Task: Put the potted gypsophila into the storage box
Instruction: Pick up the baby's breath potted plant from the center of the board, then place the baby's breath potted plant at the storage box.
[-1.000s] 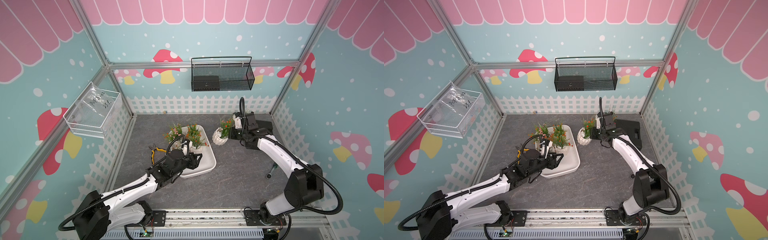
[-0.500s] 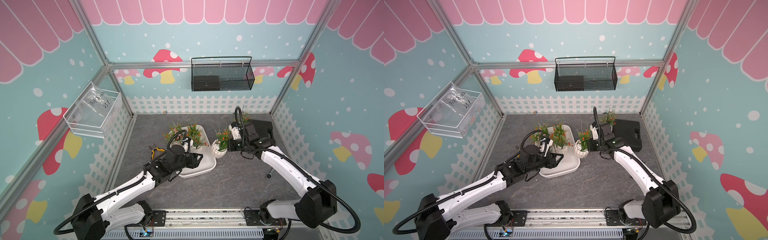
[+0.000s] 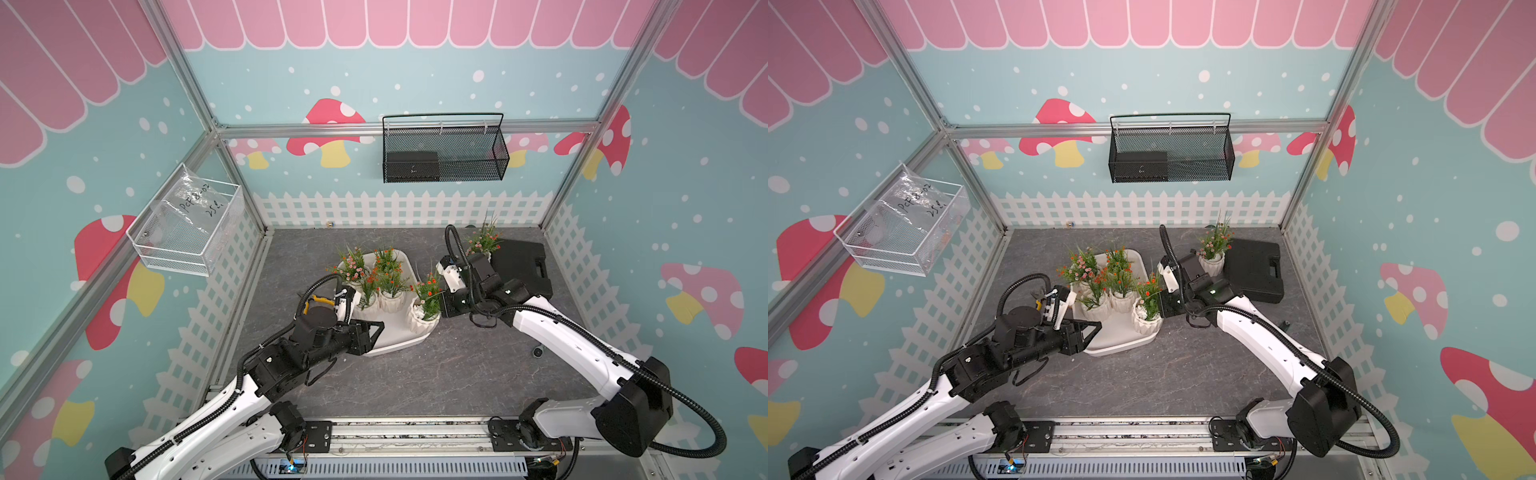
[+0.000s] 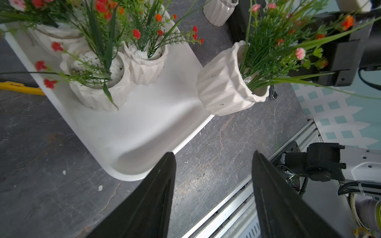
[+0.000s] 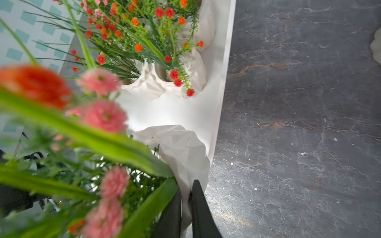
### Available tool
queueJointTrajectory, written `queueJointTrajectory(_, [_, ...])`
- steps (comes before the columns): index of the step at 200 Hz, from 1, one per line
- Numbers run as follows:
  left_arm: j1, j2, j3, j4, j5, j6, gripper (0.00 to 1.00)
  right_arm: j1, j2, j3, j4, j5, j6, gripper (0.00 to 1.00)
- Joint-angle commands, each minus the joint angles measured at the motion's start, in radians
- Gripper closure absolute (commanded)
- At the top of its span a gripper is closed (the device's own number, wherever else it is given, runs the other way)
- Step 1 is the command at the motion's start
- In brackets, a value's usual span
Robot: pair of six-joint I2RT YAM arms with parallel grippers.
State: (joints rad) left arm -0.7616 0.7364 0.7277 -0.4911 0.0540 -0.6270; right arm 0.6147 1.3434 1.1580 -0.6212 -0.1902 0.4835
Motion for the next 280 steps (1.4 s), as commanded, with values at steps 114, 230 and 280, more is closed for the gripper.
queueJointTrajectory(114, [0.125, -0.023, -0.027, -0.164, 0.064, -0.042, 0.41, 0.214, 0.253, 0.205, 0.129, 0.081, 0.108, 1.0])
queueJointTrajectory(230, [0.405, 0.045, -0.071, -0.072, 0.227, -0.066, 0.42, 0.288, 0.442, 0.305, 0.158, 0.092, 0.128, 1.0])
queueJointTrajectory(280, [0.414, 0.063, -0.088, -0.041, 0.234, -0.065, 0.42, 0.289, 0.451, 0.264, 0.199, 0.081, 0.126, 0.99])
